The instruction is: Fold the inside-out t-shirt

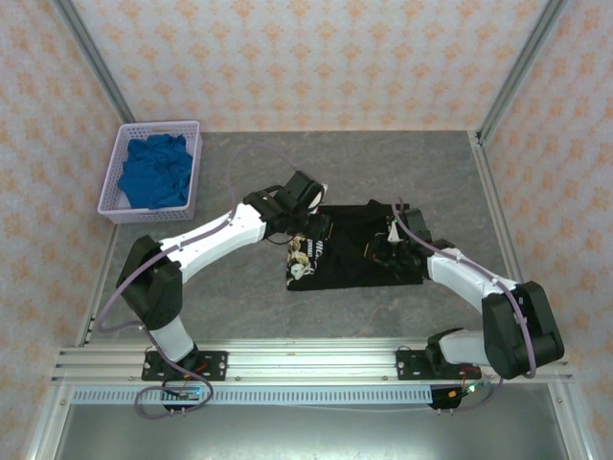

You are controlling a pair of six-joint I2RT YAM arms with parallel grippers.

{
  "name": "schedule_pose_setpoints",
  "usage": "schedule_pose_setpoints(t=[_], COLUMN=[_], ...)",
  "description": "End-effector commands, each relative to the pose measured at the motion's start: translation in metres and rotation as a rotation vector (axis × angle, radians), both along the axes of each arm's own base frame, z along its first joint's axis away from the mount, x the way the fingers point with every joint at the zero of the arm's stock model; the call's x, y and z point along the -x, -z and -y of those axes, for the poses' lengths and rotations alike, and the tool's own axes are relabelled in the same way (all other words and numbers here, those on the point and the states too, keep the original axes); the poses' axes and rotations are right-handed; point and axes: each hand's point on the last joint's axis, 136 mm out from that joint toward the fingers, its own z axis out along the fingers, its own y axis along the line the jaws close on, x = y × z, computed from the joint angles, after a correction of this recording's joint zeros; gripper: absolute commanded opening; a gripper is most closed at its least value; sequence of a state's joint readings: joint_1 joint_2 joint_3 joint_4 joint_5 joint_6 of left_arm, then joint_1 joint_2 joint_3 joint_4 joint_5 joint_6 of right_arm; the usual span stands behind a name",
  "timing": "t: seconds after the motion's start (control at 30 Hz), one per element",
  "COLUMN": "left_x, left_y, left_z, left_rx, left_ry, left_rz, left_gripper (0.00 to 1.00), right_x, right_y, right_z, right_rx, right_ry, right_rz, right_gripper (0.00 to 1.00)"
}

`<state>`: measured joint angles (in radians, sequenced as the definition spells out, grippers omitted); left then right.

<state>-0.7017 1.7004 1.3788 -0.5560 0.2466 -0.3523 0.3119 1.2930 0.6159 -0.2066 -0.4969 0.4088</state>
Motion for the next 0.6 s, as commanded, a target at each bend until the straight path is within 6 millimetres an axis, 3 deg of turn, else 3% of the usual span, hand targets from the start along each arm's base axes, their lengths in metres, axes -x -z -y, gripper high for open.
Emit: schedule_pose_setpoints(t=[0.0,0.2,0.27,0.57], left_x=[-0.003,-0.002,-0.001,0.004], left_y=[0.009,0.010,0.014,0.042], left_z=[-0.008,-0.006,-0.003,0.009], left_rx=[-0.022,-0.019,-0.017,-0.023], left_ry=[-0.038,-0.022,-0.008,0.060], left_rz=[-0.012,-0.019,-0.031,-0.097], left_gripper=[0.38,0.39,0.39,0.42], right_x=[-0.007,0.012,0.015,0.026], right_y=[-0.015,-0.024,-0.024,-0.006], right_z=[0.020,0.085,0.098,0.126], right_rx=[0.104,0.210,0.211,0.263], right_ry=[0.047,0.253,0.312,0.451], right_rz=[0.042,-0.026,-0.045,-0.135], right_gripper=[0.07,0.06,0.06,0.11])
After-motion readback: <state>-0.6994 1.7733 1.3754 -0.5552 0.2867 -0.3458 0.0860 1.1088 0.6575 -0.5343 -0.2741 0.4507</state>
